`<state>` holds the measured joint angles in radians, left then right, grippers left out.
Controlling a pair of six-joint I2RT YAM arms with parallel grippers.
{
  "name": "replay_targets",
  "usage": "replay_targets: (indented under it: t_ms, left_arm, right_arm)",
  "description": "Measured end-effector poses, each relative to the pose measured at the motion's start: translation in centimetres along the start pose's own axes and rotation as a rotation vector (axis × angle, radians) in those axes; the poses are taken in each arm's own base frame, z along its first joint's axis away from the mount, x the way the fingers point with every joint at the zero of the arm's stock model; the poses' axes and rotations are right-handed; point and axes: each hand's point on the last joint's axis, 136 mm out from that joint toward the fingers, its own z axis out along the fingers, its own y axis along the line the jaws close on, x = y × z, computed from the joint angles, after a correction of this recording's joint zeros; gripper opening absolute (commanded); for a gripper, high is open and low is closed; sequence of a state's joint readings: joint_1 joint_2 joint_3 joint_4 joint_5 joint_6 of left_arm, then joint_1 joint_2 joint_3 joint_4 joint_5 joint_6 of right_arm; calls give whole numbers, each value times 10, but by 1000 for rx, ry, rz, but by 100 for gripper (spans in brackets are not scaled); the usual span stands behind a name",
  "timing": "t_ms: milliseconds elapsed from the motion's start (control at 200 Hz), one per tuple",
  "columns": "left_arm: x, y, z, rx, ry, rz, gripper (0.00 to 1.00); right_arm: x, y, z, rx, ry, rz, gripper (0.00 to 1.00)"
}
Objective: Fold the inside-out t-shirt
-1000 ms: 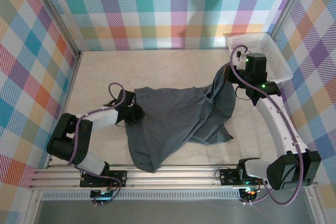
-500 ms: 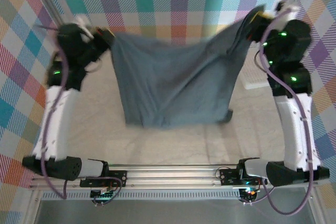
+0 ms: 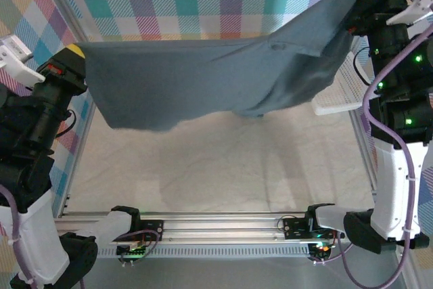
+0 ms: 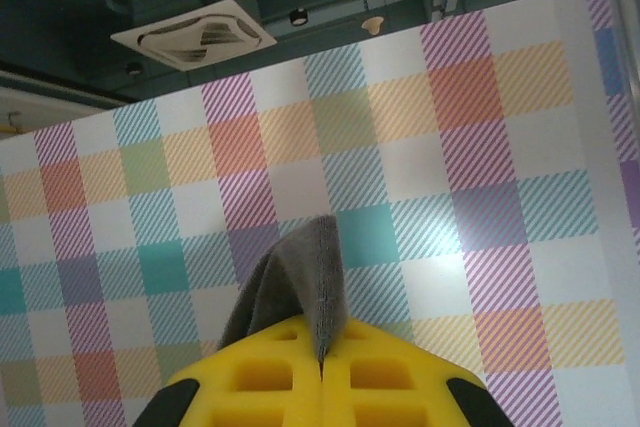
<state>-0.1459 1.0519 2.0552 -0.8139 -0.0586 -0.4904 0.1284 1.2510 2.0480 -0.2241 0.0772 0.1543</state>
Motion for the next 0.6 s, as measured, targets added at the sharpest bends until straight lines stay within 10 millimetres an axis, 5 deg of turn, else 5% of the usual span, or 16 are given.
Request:
replay_targets:
  t_ms: [195, 405, 600]
  left_arm:
    - [-9, 17, -7, -108, -37, 55, 0]
    - [-40, 5, -45, -75, -144, 55, 0]
    - [-58, -6, -70, -34, -210, 50, 0]
  right_arm:
    - [-20, 12, 8, -56, -41, -38, 0]
    - [-89, 35, -24, -132, -193, -78, 0]
    - [-114, 46, -43, -173, -254, -94, 0]
